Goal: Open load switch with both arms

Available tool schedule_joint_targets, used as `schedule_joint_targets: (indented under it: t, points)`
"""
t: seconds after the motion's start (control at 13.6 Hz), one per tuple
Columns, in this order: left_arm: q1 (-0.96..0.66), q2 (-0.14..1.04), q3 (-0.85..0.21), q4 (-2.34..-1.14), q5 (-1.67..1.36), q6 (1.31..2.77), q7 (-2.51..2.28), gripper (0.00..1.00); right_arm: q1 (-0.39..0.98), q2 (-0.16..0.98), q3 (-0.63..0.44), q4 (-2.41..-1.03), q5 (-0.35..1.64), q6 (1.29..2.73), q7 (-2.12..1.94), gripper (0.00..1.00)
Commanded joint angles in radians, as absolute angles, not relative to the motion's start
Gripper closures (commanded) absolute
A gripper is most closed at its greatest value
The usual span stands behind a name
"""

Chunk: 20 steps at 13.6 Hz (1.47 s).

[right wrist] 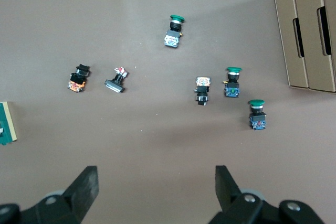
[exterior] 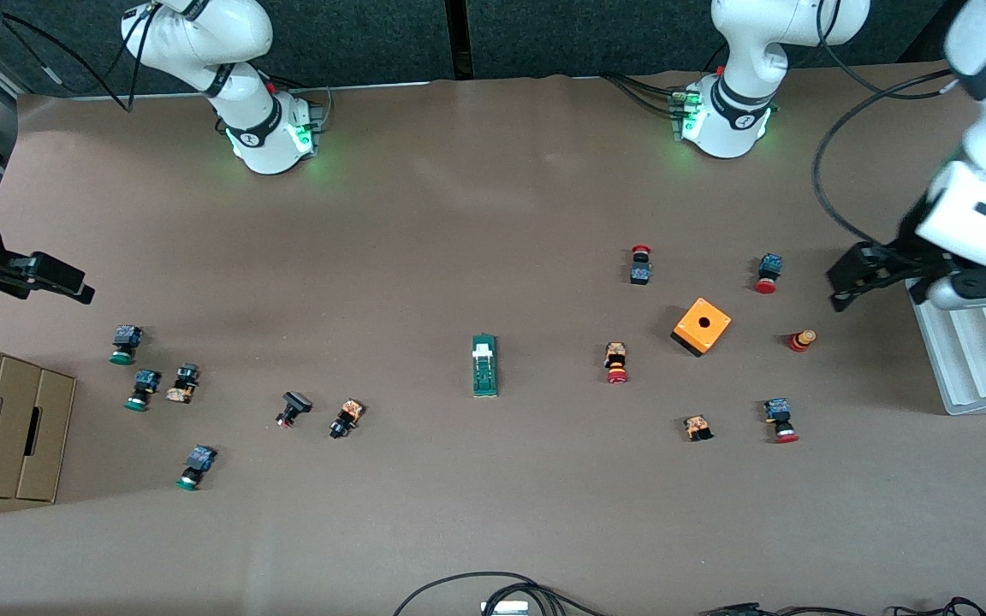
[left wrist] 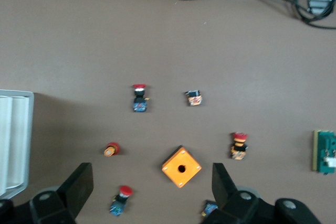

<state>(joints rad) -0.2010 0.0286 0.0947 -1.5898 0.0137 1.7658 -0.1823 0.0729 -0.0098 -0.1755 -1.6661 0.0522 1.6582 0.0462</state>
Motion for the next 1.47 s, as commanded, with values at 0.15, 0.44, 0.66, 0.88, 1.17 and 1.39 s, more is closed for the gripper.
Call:
schedule_joint_targets:
  t: [0.15, 0.44, 0.66, 0.88, 1.17, 1.39]
  points:
    - [-0.089, 0.034, 0.112, -1.529, -0.050, 1.648, -0.013, 0.00, 0.075, 0.005, -0.178, -1.641, 0.035, 1.660, 0.037, 0.01]
    - [-0.006, 0.041, 0.112, -1.525, -0.146, 1.583, -0.005, 0.00, 0.072, 0.005, -0.176, -1.641, 0.037, 1.660, 0.038, 0.01]
    - [-0.011, 0.049, 0.109, -1.529, -0.074, 1.539, 0.006, 0.00, 0.071, 0.005, -0.178, -1.641, 0.037, 1.660, 0.037, 0.01]
    - [-0.021, 0.064, 0.074, -1.525, -0.038, 1.540, -0.006, 0.00, 0.071, 0.005, -0.178, -1.641, 0.037, 1.660, 0.037, 0.01]
    - [-0.021, 0.064, 0.071, -1.517, -0.043, 1.513, -0.006, 0.00, 0.071, 0.005, -0.178, -1.641, 0.037, 1.660, 0.037, 0.01]
    - [-0.020, 0.064, 0.072, -1.517, -0.041, 1.513, -0.003, 0.00, 0.072, 0.005, -0.178, -1.641, 0.037, 1.660, 0.037, 0.01]
